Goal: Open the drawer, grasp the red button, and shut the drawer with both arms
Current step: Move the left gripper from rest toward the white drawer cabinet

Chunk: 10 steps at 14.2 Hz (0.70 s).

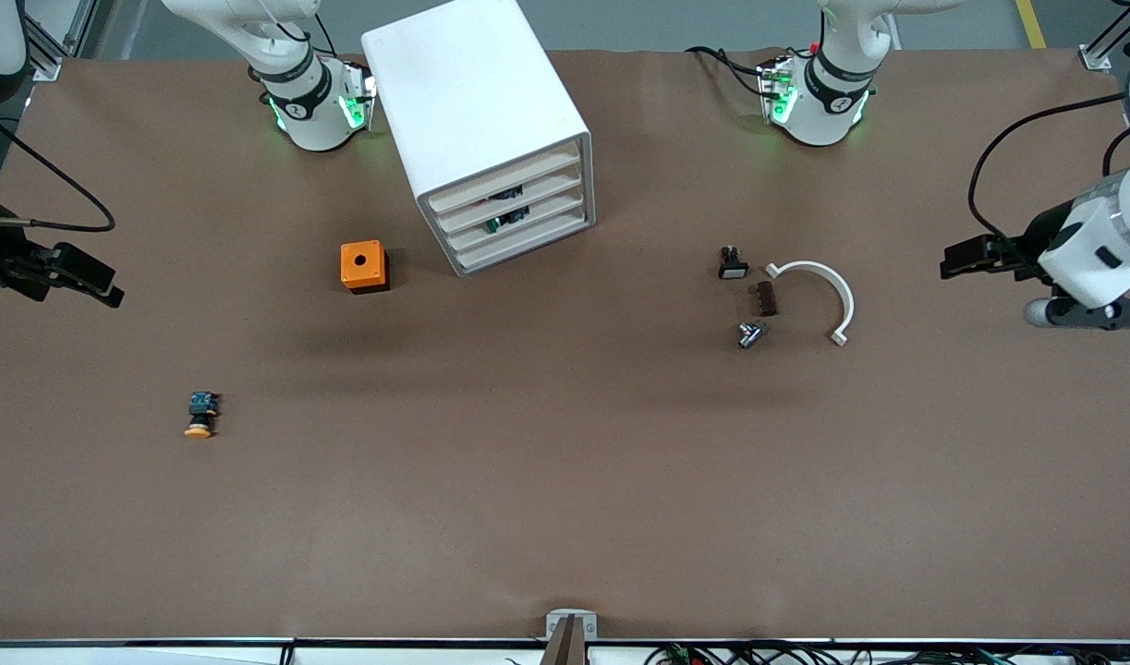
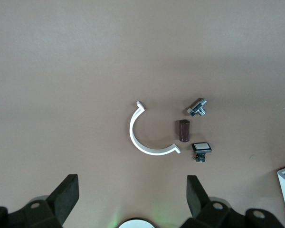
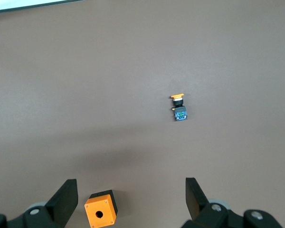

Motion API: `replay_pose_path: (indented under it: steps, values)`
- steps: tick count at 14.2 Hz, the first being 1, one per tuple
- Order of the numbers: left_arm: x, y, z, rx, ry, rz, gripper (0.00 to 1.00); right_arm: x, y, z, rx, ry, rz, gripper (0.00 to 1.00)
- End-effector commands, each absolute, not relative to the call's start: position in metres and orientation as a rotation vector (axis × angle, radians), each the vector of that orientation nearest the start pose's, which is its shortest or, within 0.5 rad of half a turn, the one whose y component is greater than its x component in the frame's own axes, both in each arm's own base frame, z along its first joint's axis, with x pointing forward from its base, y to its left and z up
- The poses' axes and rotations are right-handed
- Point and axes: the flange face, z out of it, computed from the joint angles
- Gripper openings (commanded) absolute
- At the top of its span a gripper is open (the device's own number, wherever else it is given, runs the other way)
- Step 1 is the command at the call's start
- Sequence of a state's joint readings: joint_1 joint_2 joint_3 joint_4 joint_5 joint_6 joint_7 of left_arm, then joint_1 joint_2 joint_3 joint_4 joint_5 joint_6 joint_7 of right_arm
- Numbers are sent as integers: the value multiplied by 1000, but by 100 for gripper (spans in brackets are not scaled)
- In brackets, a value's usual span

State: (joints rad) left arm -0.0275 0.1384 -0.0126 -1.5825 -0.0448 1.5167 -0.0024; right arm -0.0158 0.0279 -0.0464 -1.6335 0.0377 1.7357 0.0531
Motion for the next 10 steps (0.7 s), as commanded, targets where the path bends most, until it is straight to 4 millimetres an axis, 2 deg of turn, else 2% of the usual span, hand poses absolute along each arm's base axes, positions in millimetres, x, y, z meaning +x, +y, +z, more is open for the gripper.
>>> replay_pose_path:
  steps: [1, 2, 5, 7, 10]
  values:
    - [585, -35, 529, -3138, 59, 349, 100, 576, -33, 597, -3105, 184, -112, 100]
    - [585, -37, 527, -3138, 61, 357, 100, 575, -33, 597, -3105, 184, -112, 100]
    - [586, -71, 508, -3113, -2, 431, 100, 575, -34, 597, -3105, 187, -110, 100]
    - [586, -105, 492, -3078, -192, 477, 100, 575, -34, 597, -3105, 187, -110, 100]
    - [582, -161, 466, -2991, -586, 555, 100, 575, -33, 596, -3106, 184, -108, 100]
